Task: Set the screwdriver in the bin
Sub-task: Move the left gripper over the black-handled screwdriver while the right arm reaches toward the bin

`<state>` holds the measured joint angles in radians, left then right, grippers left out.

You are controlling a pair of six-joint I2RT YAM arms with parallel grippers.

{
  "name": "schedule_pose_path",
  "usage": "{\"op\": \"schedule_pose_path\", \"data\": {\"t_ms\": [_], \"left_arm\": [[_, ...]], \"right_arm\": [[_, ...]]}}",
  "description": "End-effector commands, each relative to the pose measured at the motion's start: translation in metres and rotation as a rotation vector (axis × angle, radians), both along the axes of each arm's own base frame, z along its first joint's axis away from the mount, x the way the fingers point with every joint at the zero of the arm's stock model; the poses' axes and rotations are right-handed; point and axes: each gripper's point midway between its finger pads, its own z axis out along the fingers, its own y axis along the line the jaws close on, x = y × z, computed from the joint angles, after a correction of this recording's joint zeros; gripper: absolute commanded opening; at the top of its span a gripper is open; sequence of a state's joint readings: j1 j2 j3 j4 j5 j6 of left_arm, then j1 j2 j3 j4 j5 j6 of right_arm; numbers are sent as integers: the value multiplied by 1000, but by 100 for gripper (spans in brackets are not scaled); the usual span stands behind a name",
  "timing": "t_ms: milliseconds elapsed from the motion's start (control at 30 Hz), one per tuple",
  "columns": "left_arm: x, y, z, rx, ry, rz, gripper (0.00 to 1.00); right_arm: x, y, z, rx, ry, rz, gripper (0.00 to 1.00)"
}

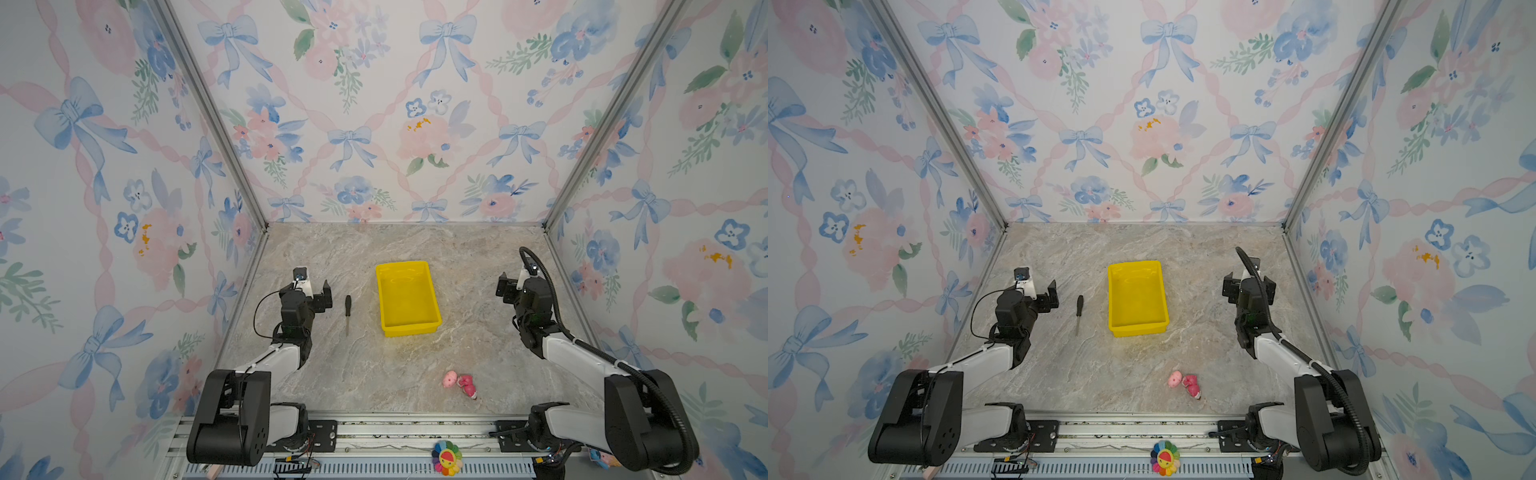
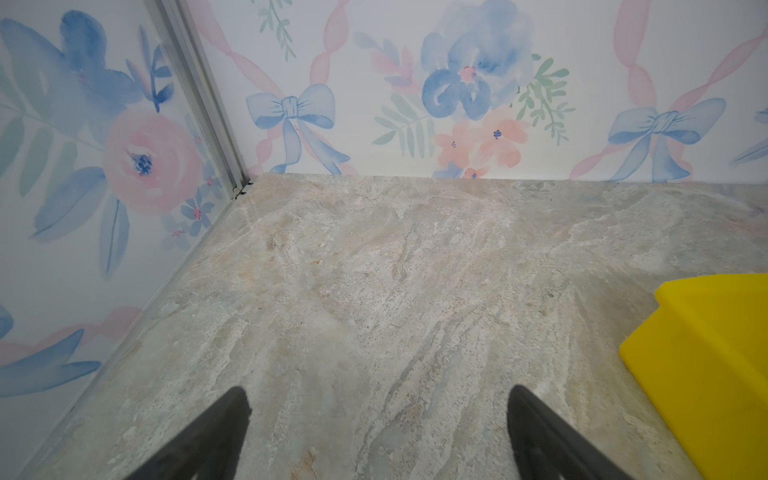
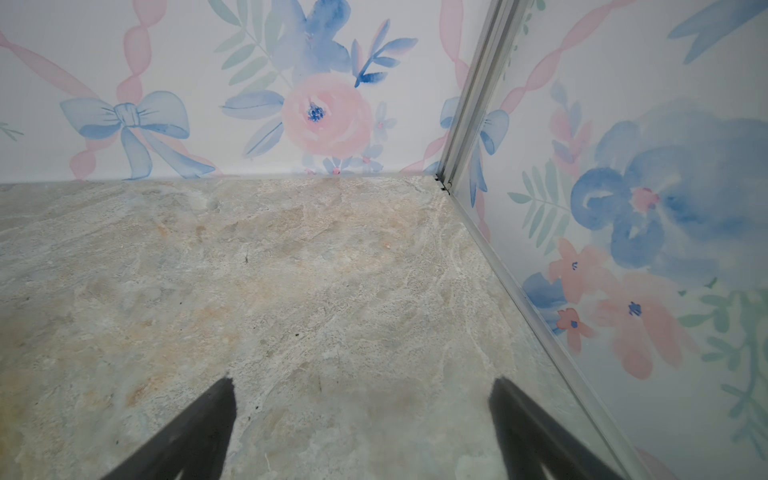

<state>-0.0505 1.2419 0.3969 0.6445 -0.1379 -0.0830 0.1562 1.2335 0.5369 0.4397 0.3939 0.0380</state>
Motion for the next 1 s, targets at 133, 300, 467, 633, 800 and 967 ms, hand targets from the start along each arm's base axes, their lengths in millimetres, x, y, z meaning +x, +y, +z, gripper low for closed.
{"op": "schedule_pose_path", "data": {"t_ms": [133, 300, 467, 633, 800, 967], "left_arm": [[-5, -2, 8, -163, 227, 62, 97], [6, -13, 5, -208, 423, 61, 98], [14, -35, -7, -207, 529, 16, 96], [20, -64, -30, -233, 637, -19, 96], [25, -99, -52, -271, 712, -92, 97], [27, -107, -82, -253, 807, -76, 91]], "right_arm": [[-11, 10, 18, 200, 150, -44, 97], [-12, 20, 26, 291, 222, -72, 97], [-7, 43, 16, 364, 386, -48, 97], [0, 83, 11, 324, 442, 45, 97], [0, 119, 0, 284, 501, 125, 97], [-1, 146, -9, 275, 531, 174, 97]]}}
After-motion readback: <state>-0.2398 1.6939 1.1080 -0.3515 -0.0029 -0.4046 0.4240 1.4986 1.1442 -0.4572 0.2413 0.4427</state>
